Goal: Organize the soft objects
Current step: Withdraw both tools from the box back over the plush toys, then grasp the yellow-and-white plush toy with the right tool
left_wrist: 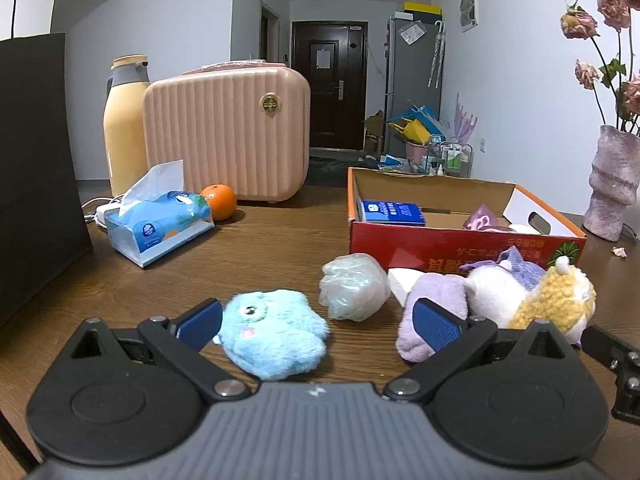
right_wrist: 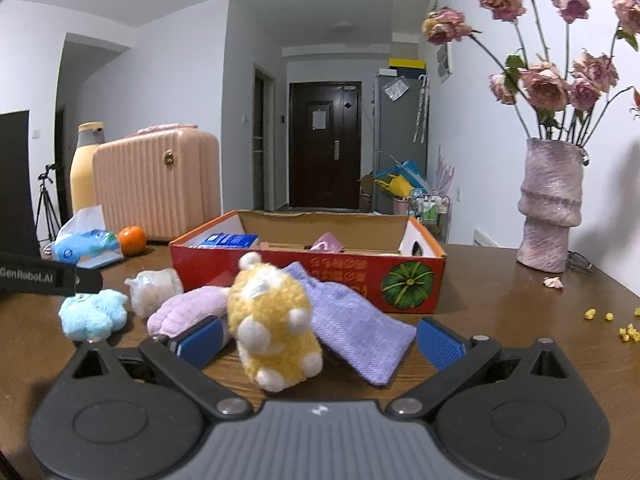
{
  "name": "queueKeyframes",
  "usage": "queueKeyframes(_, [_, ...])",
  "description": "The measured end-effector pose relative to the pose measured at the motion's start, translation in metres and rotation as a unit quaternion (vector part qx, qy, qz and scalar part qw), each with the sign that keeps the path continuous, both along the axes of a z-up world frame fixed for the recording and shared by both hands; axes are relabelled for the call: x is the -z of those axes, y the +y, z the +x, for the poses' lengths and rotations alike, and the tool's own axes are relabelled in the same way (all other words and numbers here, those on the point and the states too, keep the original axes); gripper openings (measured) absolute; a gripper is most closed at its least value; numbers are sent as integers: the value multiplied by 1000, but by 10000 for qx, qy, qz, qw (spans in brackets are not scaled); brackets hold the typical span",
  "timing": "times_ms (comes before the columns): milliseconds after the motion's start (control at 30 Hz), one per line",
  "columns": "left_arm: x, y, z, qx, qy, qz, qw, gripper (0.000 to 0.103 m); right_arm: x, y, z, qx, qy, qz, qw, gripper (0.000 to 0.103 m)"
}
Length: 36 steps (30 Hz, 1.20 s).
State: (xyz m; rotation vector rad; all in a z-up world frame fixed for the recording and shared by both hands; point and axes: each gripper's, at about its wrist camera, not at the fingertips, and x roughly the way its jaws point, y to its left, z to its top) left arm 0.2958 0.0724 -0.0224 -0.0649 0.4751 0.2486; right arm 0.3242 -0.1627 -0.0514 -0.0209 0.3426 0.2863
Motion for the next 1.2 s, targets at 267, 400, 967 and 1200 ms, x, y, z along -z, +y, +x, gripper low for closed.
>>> queueKeyframes(267, [0, 20, 1, -40, 67, -51, 10000, 103, 3, 23, 9, -129, 124, -83, 9998, 103])
queueKeyframes(400, [0, 29, 0, -52, 82, -39, 9999, 103, 6, 33, 18, -146, 215, -130, 9996, 103])
queueKeyframes(967, [1, 45, 0, -111, 112, -79, 9998, 103, 19, 47, 61, -224, 937, 141, 9953, 52])
queueKeyframes(1200, [0, 46, -1, -144, 111, -100, 9998, 103, 10, 39, 50, -260, 658, 392, 9967, 50])
